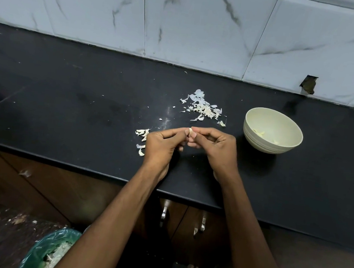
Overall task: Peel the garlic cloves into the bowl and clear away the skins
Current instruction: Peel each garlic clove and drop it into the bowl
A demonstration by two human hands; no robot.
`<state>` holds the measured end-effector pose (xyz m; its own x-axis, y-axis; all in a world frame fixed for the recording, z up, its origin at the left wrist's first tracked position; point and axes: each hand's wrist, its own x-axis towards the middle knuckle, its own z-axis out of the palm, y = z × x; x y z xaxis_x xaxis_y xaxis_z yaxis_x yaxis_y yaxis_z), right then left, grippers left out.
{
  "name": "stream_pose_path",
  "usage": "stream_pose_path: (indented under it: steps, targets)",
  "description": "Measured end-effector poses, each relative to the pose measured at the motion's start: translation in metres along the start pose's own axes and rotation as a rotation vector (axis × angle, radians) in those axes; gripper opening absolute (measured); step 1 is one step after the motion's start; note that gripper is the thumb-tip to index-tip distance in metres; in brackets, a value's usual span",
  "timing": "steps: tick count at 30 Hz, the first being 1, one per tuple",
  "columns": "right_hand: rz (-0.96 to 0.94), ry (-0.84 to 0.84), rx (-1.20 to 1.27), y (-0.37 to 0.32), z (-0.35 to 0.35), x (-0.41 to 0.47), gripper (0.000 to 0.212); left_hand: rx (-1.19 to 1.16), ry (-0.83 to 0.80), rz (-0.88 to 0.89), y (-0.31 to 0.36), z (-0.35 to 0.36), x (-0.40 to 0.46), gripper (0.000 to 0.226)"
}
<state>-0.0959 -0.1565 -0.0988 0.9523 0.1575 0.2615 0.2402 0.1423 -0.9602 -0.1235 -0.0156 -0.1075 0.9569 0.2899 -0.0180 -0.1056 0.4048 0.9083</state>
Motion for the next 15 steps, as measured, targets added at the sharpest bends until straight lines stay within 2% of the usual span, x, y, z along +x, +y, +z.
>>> stream_pose_path:
  steps: [5, 15]
  targets:
    - [-0.044, 0.001, -0.026, -0.0012, -0.0001, -0.0015, 0.014, -0.054, -0.065, -0.035, 0.0046, -0.0005, -0.0033, 0.009]
    - [-0.127, -0.008, -0.169, -0.0004, 0.0009, -0.0055, 0.014, 0.0, -0.019, -0.001, 0.0018, -0.0015, -0.0016, 0.011]
